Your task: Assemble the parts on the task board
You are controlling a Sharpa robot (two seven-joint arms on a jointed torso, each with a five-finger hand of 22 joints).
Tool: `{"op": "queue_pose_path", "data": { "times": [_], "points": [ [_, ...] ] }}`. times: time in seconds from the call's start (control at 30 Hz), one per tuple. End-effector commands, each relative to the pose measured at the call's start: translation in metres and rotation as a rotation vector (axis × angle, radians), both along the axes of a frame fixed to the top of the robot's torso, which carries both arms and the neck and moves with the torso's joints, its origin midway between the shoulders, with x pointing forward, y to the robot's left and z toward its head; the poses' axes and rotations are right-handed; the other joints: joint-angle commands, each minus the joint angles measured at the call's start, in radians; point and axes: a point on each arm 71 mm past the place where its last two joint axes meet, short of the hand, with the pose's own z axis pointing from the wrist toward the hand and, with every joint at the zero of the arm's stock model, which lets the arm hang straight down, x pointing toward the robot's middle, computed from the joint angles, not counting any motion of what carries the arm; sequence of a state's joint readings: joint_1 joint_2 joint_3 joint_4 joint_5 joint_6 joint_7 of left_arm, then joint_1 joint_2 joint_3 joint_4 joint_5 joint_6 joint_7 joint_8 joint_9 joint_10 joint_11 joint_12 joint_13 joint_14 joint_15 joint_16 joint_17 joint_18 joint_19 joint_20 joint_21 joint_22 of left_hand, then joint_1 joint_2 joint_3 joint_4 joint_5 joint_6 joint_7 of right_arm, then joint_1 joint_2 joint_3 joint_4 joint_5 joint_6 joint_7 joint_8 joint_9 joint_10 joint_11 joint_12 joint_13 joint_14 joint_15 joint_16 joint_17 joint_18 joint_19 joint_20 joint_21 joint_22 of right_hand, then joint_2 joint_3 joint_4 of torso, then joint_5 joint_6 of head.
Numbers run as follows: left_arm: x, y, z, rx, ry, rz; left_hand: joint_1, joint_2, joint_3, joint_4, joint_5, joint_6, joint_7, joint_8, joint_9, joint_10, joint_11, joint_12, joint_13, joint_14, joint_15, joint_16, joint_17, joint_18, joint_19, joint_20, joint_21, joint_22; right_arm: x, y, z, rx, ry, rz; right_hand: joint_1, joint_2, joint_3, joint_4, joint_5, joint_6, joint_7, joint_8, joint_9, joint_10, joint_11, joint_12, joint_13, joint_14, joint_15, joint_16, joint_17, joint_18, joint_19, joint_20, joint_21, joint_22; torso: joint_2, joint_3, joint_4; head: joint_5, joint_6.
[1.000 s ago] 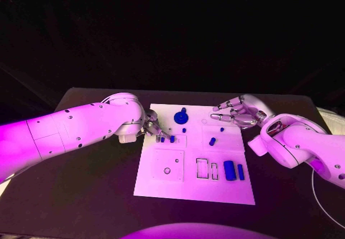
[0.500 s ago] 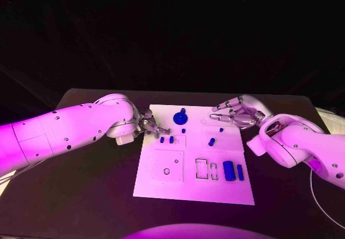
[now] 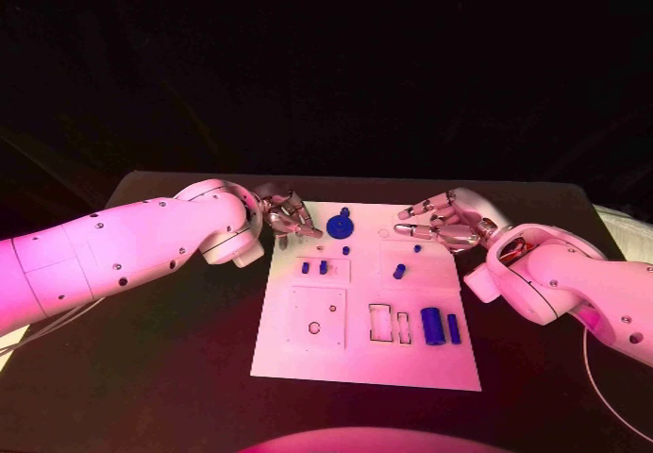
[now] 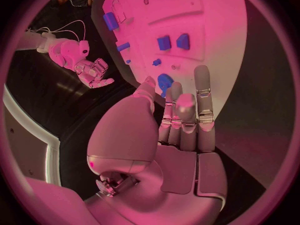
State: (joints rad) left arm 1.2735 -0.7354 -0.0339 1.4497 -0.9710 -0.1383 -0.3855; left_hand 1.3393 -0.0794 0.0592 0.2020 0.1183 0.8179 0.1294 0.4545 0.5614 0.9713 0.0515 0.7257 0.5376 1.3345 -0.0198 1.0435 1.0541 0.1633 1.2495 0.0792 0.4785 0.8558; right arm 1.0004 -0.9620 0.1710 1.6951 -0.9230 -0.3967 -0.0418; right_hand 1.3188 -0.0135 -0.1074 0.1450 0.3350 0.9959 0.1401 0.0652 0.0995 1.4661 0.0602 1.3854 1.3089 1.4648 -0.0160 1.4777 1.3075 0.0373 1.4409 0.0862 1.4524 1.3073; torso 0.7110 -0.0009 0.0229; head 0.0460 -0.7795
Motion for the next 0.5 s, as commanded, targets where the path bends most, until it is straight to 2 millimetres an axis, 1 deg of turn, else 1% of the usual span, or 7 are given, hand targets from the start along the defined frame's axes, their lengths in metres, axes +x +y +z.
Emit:
{"op": "queue_pose_path", "data": {
  "times": [0.03, 0.17, 0.23, 0.3, 0.37, 0.43, 0.5],
  "points": [
    [0.002, -0.020, 0.017, -0.089, -0.264, -0.154, 0.097, 0.002, 0.036, -0.039, 0.001, -0.054, 0.018, -0.050, -0.046, -0.095, 0.030, -0.096, -0.065, -0.142, 0.022, -0.224, -0.192, 0.010, -0.048, 0.018, -0.064, -0.043, -0.001, 0.002, -0.001, 0.004, 0.000, 0.018, 0.004, 0.004, -0.007, 0.000, -0.001, 0.005, 0.001, 0.003, 0.001, 0.015, -0.005, -0.006, 0.147, 0.074, -0.003, -0.005, 0.116, 0.017, -0.006, 0.002, -0.004, 0.021, 0.002, -0.0003, -0.0014, -0.001, 0.004],
    [-0.001, -0.037, 0.015, -0.092, -0.335, -0.270, 0.187, -0.012, 0.093, -0.084, -0.001, -0.097, 0.005, -0.131, -0.132, -0.125, 0.046, -0.218, -0.175, -0.193, 0.042, -0.302, -0.261, 0.018, -0.070, 0.028, -0.116, -0.085, 0.000, 0.002, -0.001, 0.006, -0.002, 0.017, 0.005, 0.006, -0.007, 0.000, 0.000, 0.005, 0.001, 0.003, 0.001, 0.015, -0.005, -0.006, 0.147, 0.074, -0.003, -0.006, 0.115, 0.018, -0.007, 0.002, -0.004, 0.020, 0.002, -0.0008, -0.0022, -0.009, 0.008],
    [-0.004, -0.045, 0.011, -0.077, -0.348, -0.318, 0.209, -0.020, 0.113, -0.101, 0.000, -0.073, 0.004, -0.148, -0.163, -0.111, 0.049, -0.254, -0.216, -0.185, 0.037, -0.310, -0.277, 0.018, -0.061, 0.030, -0.120, -0.091, 0.000, 0.002, -0.001, 0.007, -0.004, 0.016, 0.005, 0.006, -0.007, 0.000, 0.000, 0.004, 0.001, 0.003, 0.001, 0.015, -0.006, -0.006, 0.147, 0.073, -0.003, -0.006, 0.115, 0.018, -0.007, 0.002, -0.004, 0.020, 0.001, -0.0008, -0.0022, -0.012, 0.010],
    [-0.005, -0.051, 0.005, -0.058, -0.344, -0.356, 0.214, -0.027, 0.135, -0.112, -0.001, -0.018, 0.013, -0.167, -0.202, -0.079, 0.045, -0.299, -0.268, -0.135, 0.028, -0.291, -0.287, 0.017, -0.021, 0.025, -0.100, -0.084, 0.000, 0.002, -0.001, 0.009, -0.007, 0.015, 0.007, 0.008, -0.007, -0.001, 0.002, 0.004, 0.001, 0.003, 0.002, 0.015, -0.006, -0.007, 0.146, 0.073, -0.003, -0.006, 0.115, 0.018, -0.007, 0.002, -0.005, 0.020, 0.001, -0.0004, -0.0021, -0.016, 0.011],
    [-0.005, -0.055, 0.001, -0.031, -0.341, -0.382, 0.211, -0.036, 0.161, -0.117, 0.001, 0.029, 0.015, -0.187, -0.236, -0.049, 0.038, -0.340, -0.312, -0.055, 0.018, -0.188, -0.216, 0.019, 0.025, 0.014, -0.074, -0.071, 0.000, 0.003, -0.001, 0.011, -0.010, 0.014, 0.009, 0.010, -0.006, -0.002, 0.005, 0.004, 0.001, 0.003, 0.002, 0.015, -0.006, -0.007, 0.146, 0.073, -0.003, -0.006, 0.115, 0.018, -0.007, 0.002, -0.005, 0.020, 0.002, 0.0003, -0.0012, -0.016, 0.011],
    [-0.004, -0.059, -0.004, 0.003, -0.335, -0.402, 0.194, -0.057, 0.199, -0.120, 0.003, 0.077, 0.008, -0.229, -0.292, -0.003, 0.036, -0.396, -0.375, 0.009, 0.007, -0.048, -0.112, 0.016, 0.065, 0.011, -0.053, -0.058, 0.000, 0.003, -0.001, 0.013, -0.014, 0.010, 0.013, 0.012, -0.006, -0.003, 0.009, 0.004, 0.001, 0.003, 0.002, 0.014, -0.006, -0.009, 0.145, 0.073, -0.003, -0.007, 0.113, 0.018, -0.007, 0.002, -0.005, 0.019, 0.001, 0.0007, -0.0021, -0.018, 0.011],
    [-0.002, -0.061, -0.008, 0.035, -0.319, -0.408, 0.175, -0.066, 0.210, -0.116, 0.001, 0.093, 0.008, -0.246, -0.314, 0.017, 0.035, -0.414, -0.396, 0.038, 0.015, 0.023, -0.054, 0.018, 0.081, 0.010, -0.044, -0.052, 0.000, 0.003, 0.000, 0.014, -0.017, 0.007, 0.016, 0.014, -0.006, -0.004, 0.012, 0.004, 0.001, 0.003, 0.002, 0.013, -0.006, -0.009, 0.144, 0.073, -0.003, -0.007, 0.113, 0.018, -0.008, 0.002, -0.006, 0.018, 0.001, 0.0013, -0.0007, -0.019, 0.012]
  ]
}}
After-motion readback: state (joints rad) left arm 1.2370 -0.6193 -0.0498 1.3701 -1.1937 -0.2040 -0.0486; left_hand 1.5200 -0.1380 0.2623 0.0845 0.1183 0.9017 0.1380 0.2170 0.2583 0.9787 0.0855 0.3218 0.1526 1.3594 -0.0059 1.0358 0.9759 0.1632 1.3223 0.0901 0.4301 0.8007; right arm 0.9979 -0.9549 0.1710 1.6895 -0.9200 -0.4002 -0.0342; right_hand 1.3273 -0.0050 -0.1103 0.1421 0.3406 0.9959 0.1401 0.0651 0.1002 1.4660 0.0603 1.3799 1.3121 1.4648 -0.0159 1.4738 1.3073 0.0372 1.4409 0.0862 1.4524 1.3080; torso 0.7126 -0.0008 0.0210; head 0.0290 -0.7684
